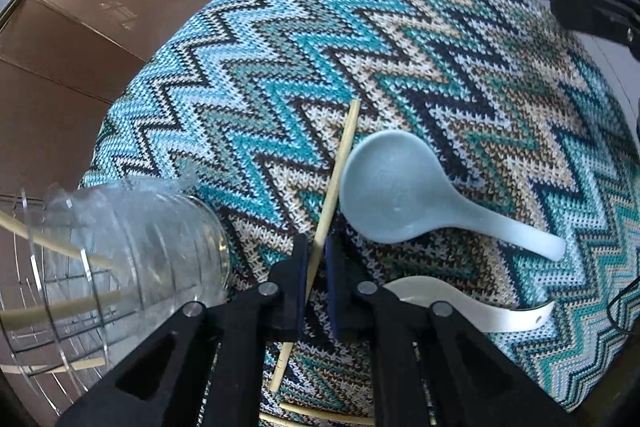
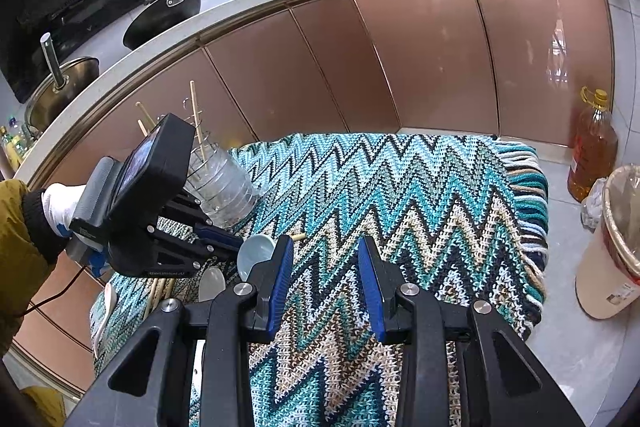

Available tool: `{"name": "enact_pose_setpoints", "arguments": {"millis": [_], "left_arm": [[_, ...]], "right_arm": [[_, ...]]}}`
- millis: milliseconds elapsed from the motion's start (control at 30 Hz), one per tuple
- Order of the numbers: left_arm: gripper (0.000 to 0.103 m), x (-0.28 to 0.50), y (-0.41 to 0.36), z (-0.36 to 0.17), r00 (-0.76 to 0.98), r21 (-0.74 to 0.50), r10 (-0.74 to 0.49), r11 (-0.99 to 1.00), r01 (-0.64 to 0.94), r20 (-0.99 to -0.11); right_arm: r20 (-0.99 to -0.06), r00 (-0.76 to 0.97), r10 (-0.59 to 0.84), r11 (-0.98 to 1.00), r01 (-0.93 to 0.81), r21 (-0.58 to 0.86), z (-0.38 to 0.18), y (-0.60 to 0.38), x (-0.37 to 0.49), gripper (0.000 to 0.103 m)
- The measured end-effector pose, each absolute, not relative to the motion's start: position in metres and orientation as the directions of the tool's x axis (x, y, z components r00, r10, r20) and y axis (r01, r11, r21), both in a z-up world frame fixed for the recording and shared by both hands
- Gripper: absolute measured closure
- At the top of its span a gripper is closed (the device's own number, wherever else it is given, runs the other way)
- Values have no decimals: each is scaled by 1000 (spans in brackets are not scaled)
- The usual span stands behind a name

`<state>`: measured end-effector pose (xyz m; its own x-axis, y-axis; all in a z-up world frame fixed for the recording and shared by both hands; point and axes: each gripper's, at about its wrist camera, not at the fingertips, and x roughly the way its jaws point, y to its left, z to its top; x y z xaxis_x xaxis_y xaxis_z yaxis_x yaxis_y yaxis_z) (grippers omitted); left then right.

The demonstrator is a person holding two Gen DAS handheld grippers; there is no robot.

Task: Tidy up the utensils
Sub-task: 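Move the right tool to a white spoon while the left tool reaches a chopstick beside it, then close the left tool on the bamboo chopstick and lift it over the holder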

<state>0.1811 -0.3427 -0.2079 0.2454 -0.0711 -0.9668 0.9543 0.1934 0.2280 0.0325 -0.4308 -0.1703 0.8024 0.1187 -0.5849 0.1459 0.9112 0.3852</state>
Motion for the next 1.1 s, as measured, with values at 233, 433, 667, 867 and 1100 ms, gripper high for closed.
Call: {"name": "enact_pose_setpoints", "arguments": {"millis": [233,433,667,867,1100], "left_arm": [[95,175,-342,-215,266,242,-106,203,949,-958],[98,173,-326,-194,312,238,-226,301,923,-923],[98,149,-301,-146,380,243,-382,359,901,-843],[98,131,-251,-76,427,113,-604,486,867,-673],[98,139,-171,6,610,-56,-707,668,742,-357]], "right_arm": [[-590,799,116,909,154,387,-172,-430,35,69],[-595,796,109,910,161,382,-171,-428,33,69],[-598,796,92,917,167,363,-163,-419,27,69],[-597,798,84,930,153,335,-150,-404,22,69],[-600,795,85,935,145,325,-145,-395,24,69]]}}
